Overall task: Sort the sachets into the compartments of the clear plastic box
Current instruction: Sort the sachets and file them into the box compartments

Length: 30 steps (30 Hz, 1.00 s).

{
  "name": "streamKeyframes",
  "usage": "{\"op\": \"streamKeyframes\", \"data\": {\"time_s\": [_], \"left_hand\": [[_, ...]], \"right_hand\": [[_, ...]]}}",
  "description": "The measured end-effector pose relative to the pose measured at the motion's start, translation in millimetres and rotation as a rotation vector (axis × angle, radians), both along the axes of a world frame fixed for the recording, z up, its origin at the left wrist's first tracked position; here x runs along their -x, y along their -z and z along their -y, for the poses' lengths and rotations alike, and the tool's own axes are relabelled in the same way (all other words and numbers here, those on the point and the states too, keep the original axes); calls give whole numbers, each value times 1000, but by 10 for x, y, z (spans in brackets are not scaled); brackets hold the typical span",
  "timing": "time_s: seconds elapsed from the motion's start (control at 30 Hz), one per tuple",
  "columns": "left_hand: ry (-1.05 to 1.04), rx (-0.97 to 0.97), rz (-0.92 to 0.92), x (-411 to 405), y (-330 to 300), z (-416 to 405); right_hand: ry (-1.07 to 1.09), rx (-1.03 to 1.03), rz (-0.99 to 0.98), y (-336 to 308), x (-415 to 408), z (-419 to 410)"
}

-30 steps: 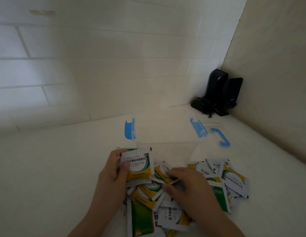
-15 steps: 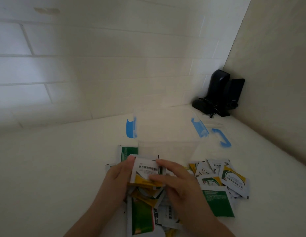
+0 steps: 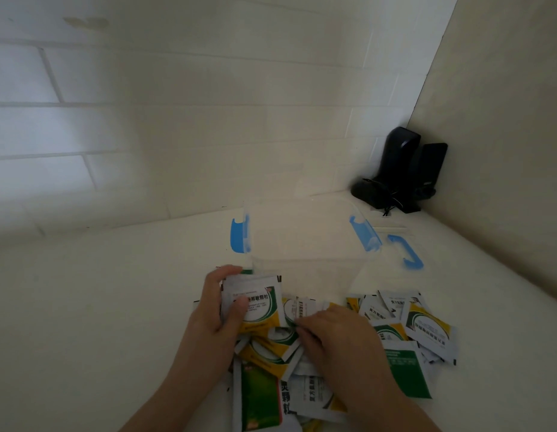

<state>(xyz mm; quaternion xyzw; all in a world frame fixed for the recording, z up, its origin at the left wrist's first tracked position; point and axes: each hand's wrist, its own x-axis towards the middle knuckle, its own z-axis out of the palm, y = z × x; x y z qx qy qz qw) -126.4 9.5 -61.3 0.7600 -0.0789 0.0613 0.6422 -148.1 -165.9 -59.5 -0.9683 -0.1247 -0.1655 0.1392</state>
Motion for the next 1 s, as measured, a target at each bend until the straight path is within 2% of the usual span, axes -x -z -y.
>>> {"op": "streamKeyframes", "data": {"time_s": [0.1, 0.2, 0.33, 0.4, 0.53, 0.67, 0.73, 0.8, 0.87, 0.93, 1.0], "left_hand": [[6, -3, -59, -13, 25, -10], [-12, -2, -69, -27, 55, -26], [-14, 34, -64, 0, 0, -7], [7, 64, -91, 17, -36, 5], [97, 151, -107, 54, -89, 18], [169, -21, -25, 107, -108, 19], [185, -27, 1, 136, -117, 25], [159, -2, 51, 158, -143, 35], [130, -6, 133, 184, -182, 59], [126, -40, 194, 202, -172, 91], [157, -79, 161, 190, -90, 104]], "right_hand": [[107, -144, 66, -74, 52, 9], [189, -331, 258, -162, 63, 86], [64, -539, 393, -233, 155, 49], [-73, -542, 394, -190, 183, -26], [-230, -467, 234, -14, 101, -131], [-174, -589, 133, 23, 44, -97], [-155, -596, 87, -4, 73, -74], [-177, -780, -60, -63, 112, -67], [-228, -987, -286, -130, 125, -74], [-207, -980, -387, -179, 125, -108], [-160, -866, -362, -161, 121, -142]]}}
